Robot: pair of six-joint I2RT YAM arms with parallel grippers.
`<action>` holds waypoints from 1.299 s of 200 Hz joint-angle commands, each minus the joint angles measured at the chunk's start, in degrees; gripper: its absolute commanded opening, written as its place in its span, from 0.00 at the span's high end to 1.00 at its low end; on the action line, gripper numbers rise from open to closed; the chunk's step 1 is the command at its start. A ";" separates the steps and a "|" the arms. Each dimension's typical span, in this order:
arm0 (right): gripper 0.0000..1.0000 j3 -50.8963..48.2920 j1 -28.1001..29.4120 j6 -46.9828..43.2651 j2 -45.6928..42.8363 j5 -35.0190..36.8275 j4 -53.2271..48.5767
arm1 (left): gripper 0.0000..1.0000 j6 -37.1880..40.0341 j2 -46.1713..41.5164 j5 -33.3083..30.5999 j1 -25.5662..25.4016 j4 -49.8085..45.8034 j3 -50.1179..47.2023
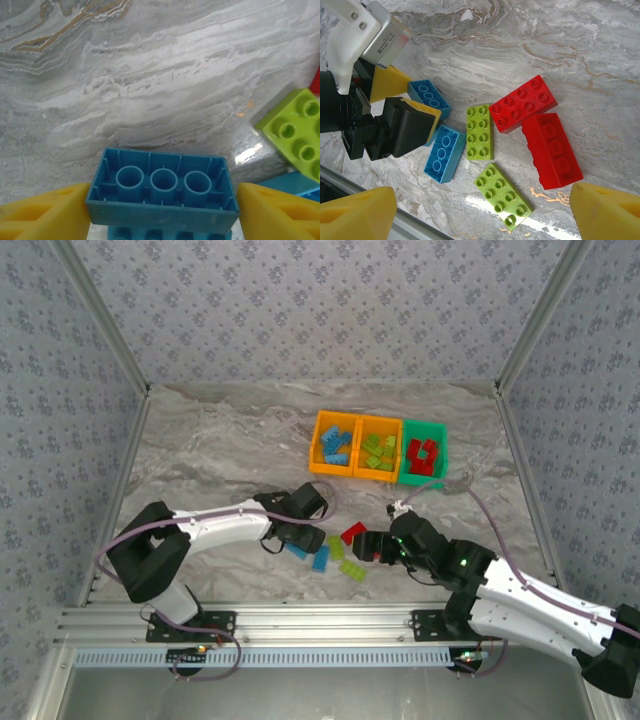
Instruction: Sort the legos into containers by color
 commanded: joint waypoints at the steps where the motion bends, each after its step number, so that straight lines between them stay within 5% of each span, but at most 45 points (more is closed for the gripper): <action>1: 0.08 1.18 0.43 0.58 0.64 1.30 0.24 | 0.24 -0.07 0.98 2.67 1.01 2.64 -0.28; 30: 0.08 1.15 0.38 0.62 0.80 1.25 0.13 | 0.23 -0.04 1.88 2.74 1.60 3.22 -0.08; 60: 0.08 1.15 0.48 0.31 0.72 0.85 0.27 | 0.40 -0.18 1.69 2.64 1.70 3.30 -0.02; 137: 0.08 0.72 0.76 -2.86 0.70 -2.06 8.54 | 0.44 3.43 -5.30 -0.66 1.90 0.59 10.63; 260: 0.06 -2.28 0.62 -3.15 -4.12 -1.26 6.53 | 0.43 19.09 36.50 -0.17 13.90 -6.61 64.53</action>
